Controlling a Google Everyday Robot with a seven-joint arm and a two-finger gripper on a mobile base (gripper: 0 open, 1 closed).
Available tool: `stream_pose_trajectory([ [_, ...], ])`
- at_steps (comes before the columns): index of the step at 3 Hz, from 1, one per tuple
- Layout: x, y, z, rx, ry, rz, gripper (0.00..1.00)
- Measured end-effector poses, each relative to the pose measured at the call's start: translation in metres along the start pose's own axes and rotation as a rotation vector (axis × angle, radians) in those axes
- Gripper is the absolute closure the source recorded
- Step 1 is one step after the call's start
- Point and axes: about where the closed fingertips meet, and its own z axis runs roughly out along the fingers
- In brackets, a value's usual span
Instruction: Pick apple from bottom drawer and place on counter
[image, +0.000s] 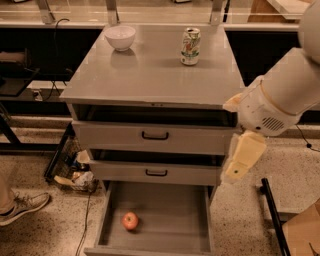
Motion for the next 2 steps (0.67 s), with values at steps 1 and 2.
stream_pose_trajectory([
  [1, -0.014, 0.016, 0.036, -0.049, -0.055, 0.012, 0.00],
  [2, -0.033, 0.037, 0.073, -0.103, -0.114, 0.031, 0.00],
])
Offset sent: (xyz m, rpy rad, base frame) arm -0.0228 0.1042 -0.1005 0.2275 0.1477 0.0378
